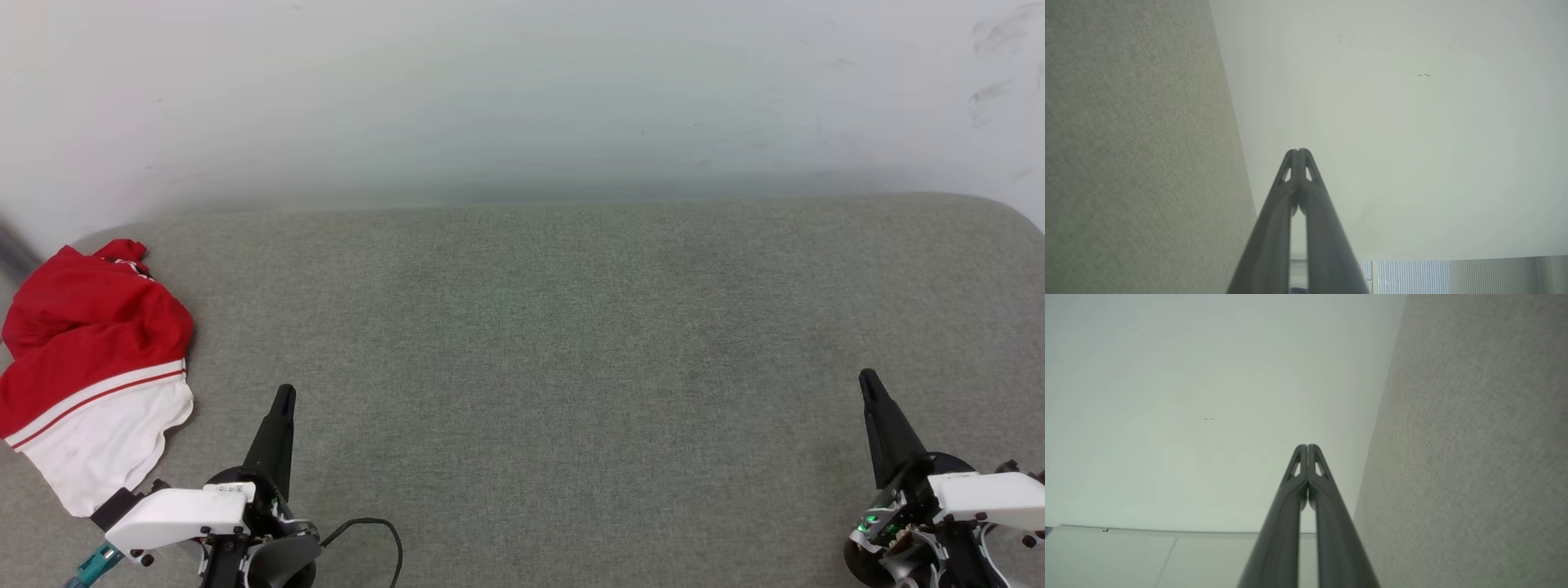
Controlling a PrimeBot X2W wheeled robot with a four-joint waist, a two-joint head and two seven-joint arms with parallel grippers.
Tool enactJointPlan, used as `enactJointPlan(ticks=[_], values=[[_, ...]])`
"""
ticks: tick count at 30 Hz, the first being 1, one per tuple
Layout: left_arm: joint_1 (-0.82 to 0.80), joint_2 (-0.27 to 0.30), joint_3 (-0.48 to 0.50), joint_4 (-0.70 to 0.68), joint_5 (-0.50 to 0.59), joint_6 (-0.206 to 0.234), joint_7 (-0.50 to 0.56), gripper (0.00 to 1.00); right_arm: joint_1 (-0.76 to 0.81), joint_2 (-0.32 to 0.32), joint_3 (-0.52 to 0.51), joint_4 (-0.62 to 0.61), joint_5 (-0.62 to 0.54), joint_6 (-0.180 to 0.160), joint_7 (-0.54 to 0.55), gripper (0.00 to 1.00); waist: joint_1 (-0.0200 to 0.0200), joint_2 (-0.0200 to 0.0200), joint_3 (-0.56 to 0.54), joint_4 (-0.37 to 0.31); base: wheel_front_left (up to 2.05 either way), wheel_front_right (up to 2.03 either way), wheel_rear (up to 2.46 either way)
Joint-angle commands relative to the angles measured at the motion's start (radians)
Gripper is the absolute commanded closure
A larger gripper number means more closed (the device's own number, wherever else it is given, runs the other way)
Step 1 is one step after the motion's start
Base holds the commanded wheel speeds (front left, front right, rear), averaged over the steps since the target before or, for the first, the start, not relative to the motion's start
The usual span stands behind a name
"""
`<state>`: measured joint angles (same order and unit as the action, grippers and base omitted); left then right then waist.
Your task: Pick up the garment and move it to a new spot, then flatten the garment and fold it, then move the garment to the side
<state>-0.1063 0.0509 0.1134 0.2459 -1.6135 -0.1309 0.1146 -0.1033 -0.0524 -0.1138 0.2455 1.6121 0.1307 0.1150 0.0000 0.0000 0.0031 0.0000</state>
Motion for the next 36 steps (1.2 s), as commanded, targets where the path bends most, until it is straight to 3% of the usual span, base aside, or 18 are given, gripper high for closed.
enactJointPlan(ticks=[1,20,21,28,36], values=[[-0.007,-0.001,0.002,-0.001,0.002,-0.002,0.001,1.0,-0.014,0.005,0.001,0.0,0.001,0.0,0.0,1.0,0.0,0.0,0.0,0.0,0.0,0.0,0.0],[-0.007,-0.001,0.002,-0.001,0.002,-0.002,0.001,1.0,-0.014,0.005,0.001,0.0,0.001,0.0,0.0,1.0,0.0,0.0,0.0,0.0,0.0,0.0,0.0],[0.001,0.0,-0.001,0.003,0.0,0.0,0.0,0.0,0.002,0.0,0.0,0.003,0.0,0.0,0.0,0.0,0.0,0.0,0.0,0.0,0.0,0.0,0.0],[0.021,-0.002,-0.01,0.004,0.019,0.0,-0.025,0.0,0.022,0.001,0.003,0.018,-0.019,0.0,-0.025,0.0,0.0,0.0,0.001,0.0,0.0,0.0,0.0],[0.019,-0.002,0.002,-0.036,0.154,0.025,-0.065,0.0,0.027,0.001,-0.019,-0.019,-0.155,0.0,-0.064,0.0,0.0,0.0,0.003,0.001,0.0,0.0,0.0]])
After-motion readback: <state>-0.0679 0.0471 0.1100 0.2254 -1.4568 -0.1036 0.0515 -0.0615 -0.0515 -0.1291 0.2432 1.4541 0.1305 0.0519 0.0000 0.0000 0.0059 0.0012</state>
